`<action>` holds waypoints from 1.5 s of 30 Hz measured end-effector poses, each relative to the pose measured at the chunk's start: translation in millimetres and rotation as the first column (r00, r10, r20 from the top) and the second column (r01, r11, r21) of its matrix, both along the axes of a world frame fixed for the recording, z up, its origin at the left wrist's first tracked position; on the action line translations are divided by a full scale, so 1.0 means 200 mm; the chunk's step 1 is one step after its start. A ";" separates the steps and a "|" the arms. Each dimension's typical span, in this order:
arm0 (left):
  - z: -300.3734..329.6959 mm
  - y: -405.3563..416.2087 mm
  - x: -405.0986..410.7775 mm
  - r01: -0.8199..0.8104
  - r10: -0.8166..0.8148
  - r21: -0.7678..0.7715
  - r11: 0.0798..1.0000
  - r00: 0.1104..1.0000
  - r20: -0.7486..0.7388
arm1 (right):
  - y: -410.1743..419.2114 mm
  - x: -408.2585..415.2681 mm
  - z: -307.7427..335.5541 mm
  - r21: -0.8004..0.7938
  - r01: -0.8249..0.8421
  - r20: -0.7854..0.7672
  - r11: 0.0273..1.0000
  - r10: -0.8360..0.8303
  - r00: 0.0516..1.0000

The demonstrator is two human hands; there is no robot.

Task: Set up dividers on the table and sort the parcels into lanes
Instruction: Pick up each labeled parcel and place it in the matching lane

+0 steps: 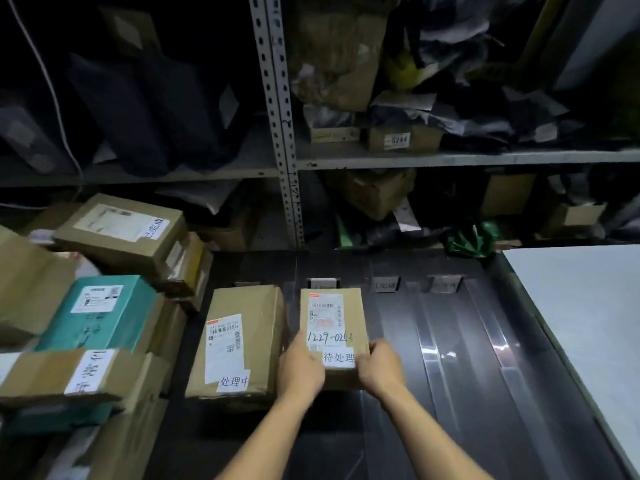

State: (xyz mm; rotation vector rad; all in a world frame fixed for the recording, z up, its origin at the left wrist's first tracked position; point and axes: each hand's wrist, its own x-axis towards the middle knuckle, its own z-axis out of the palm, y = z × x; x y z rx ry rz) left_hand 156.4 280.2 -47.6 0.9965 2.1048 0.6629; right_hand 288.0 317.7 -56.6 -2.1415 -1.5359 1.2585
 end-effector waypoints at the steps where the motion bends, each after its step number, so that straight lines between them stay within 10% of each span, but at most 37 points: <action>1: -0.03 0.02 0.00 0.013 -0.013 -0.038 0.999 1.000 -0.002 | 0.01 -0.01 -0.03 -0.002 0.008 0.001 1.000 -0.008 1.000; 19: -0.24 0.01 0.05 0.124 -0.088 -0.201 0.972 0.980 0.177 | -0.01 -0.02 -0.13 -0.140 -0.208 0.023 0.968 0.214 0.977; 35: 0.52 -0.34 -0.36 -0.208 0.125 0.445 0.871 0.970 0.210 | -0.26 -0.54 0.71 0.523 -0.295 -0.191 0.800 0.447 0.874; 45: 0.81 -0.76 -1.01 -0.443 0.440 0.589 0.676 0.884 0.160 | -0.51 -1.23 0.94 0.587 -0.446 -0.237 0.676 0.670 0.704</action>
